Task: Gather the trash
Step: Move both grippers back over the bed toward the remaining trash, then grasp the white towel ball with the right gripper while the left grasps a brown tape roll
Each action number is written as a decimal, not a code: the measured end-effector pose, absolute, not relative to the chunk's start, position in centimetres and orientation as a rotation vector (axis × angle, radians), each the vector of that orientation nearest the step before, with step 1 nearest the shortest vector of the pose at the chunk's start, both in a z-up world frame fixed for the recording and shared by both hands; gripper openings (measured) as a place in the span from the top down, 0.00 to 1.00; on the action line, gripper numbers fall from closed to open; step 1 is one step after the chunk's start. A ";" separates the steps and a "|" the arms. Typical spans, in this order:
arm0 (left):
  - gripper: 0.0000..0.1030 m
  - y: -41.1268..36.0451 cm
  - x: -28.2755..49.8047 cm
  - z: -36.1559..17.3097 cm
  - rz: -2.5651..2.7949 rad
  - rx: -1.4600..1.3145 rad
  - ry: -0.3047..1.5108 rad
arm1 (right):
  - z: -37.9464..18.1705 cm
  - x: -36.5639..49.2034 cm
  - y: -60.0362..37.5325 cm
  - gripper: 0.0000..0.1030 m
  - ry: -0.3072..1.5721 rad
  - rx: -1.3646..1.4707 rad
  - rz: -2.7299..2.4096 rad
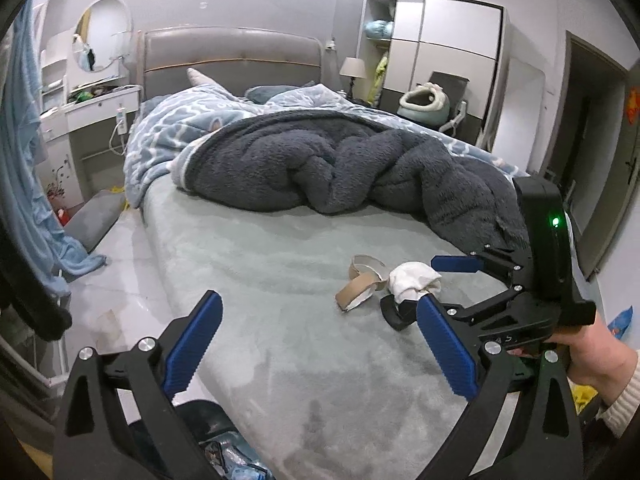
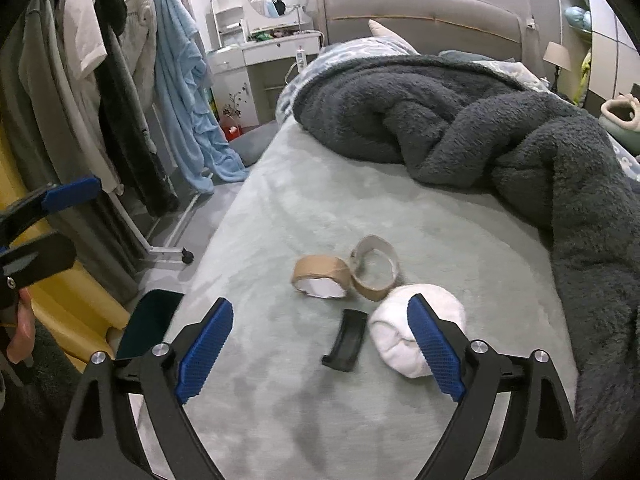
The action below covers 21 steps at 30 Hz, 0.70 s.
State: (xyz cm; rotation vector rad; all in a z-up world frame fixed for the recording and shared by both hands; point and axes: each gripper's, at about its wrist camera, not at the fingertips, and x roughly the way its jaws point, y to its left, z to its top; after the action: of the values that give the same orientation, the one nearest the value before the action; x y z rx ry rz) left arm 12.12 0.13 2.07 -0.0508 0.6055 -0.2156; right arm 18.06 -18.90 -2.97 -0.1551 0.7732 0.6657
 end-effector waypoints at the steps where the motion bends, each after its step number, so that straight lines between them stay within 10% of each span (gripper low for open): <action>1: 0.04 0.0 12.5 2.0 -0.226 -0.046 0.602 | -3.2 18.3 -19.0 0.12 0.779 -0.159 0.661; 21: 0.04 -0.9 18.7 -0.4 -0.368 -0.042 0.608 | -5.4 21.6 -22.7 0.10 0.810 -0.106 0.612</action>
State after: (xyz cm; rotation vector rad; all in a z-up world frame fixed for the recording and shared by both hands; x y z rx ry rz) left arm 18.68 -0.87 -0.35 -0.0425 0.6077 -0.3679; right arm 21.64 -22.73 -5.43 -0.1065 0.8097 0.6122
